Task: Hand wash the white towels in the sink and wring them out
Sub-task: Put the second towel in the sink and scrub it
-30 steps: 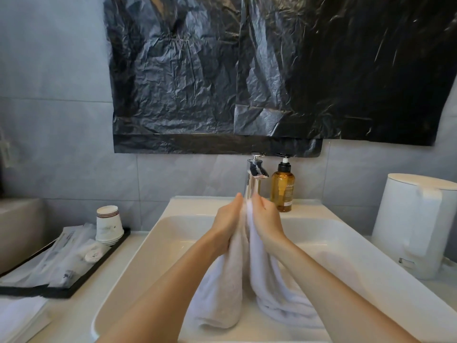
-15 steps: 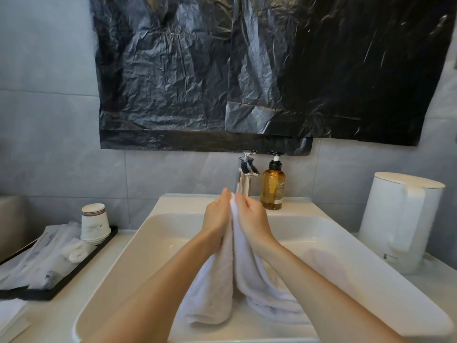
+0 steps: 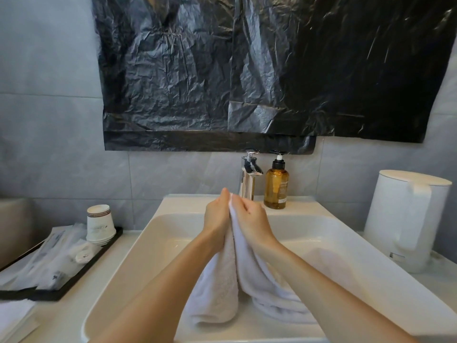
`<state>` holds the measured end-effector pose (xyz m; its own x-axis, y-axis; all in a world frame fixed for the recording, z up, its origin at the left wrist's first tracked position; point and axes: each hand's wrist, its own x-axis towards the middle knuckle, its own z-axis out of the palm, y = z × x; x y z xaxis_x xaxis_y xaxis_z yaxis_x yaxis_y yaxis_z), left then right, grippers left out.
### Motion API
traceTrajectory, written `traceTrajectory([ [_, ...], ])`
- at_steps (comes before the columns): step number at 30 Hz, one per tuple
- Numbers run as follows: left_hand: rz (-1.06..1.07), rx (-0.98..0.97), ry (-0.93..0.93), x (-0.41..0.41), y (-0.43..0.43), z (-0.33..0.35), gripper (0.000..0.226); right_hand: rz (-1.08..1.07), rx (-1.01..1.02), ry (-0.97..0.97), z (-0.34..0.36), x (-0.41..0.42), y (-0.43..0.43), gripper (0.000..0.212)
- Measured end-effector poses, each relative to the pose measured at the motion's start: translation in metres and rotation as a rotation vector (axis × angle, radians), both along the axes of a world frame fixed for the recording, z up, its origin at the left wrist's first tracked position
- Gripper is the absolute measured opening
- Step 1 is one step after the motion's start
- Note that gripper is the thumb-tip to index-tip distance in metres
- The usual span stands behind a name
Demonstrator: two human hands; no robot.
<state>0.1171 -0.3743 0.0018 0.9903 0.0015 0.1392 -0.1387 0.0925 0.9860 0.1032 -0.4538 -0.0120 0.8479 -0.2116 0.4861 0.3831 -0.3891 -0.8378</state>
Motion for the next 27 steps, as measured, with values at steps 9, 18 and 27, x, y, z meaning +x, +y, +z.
traceTrajectory([
  [9, -0.067, 0.017, 0.016, -0.004, -0.002, 0.001, 0.043, -0.034, 0.067, 0.040, 0.003, 0.006, -0.004, 0.040],
  [18, -0.084, 0.039, 0.007, -0.008, -0.002, 0.005, 0.042, -0.060, 0.194, 0.047, 0.011, 0.008, -0.005, 0.038],
  [27, -0.169, 0.135, -0.103, -0.009, -0.005, 0.000, 0.043, -0.142, 0.218, 0.066, 0.016, 0.007, -0.013, 0.041],
])
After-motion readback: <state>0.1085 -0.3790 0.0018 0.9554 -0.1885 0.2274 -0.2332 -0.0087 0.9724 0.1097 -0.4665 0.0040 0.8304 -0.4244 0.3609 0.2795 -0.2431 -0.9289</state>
